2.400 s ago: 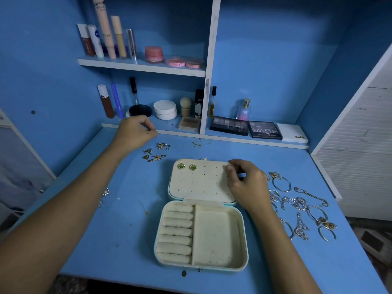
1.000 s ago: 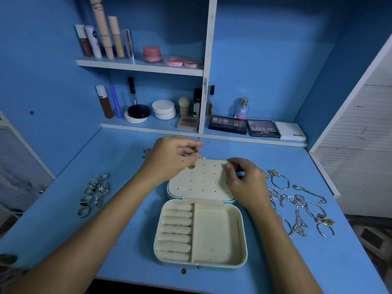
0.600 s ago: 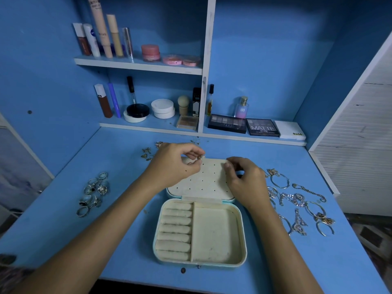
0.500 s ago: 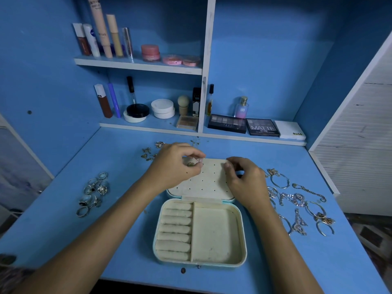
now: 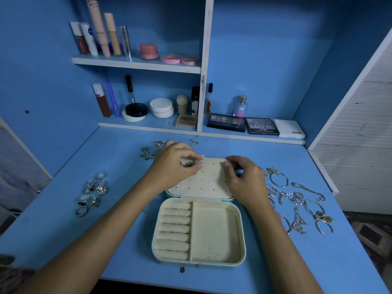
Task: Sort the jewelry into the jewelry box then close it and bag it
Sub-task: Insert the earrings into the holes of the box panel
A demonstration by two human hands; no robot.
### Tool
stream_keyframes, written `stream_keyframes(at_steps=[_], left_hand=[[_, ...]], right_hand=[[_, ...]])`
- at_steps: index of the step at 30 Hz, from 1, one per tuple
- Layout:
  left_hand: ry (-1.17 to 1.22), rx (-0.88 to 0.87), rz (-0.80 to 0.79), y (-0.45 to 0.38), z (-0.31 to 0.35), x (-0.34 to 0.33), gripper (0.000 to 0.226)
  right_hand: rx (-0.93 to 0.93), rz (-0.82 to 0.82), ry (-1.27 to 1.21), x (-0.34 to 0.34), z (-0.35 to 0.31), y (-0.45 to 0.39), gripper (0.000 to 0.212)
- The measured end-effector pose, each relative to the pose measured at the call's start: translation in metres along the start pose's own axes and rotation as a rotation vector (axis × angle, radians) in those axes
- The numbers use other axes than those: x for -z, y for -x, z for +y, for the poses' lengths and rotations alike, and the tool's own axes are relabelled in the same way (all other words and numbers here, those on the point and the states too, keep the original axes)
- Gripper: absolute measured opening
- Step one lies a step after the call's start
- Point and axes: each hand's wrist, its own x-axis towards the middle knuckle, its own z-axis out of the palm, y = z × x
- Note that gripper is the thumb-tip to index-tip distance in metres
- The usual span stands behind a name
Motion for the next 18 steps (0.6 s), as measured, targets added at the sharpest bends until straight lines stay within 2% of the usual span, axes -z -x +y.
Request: stream_keyframes(at_steps=[14,18], left_hand=[[-0.013,0.003,0.013,-0.0016,0.0021,-0.0047,0.017],[-0.006,-0.001,0.011,-0.0006,-0.0002,-0.0066,0.023]], right_hand=[[-0.007,-0.004,0.000,-0.0009,0.0011,-0.0008,0.017],[0.002,-0.008,0.001,-0.0006,0.0017,-0.0007,0.017]])
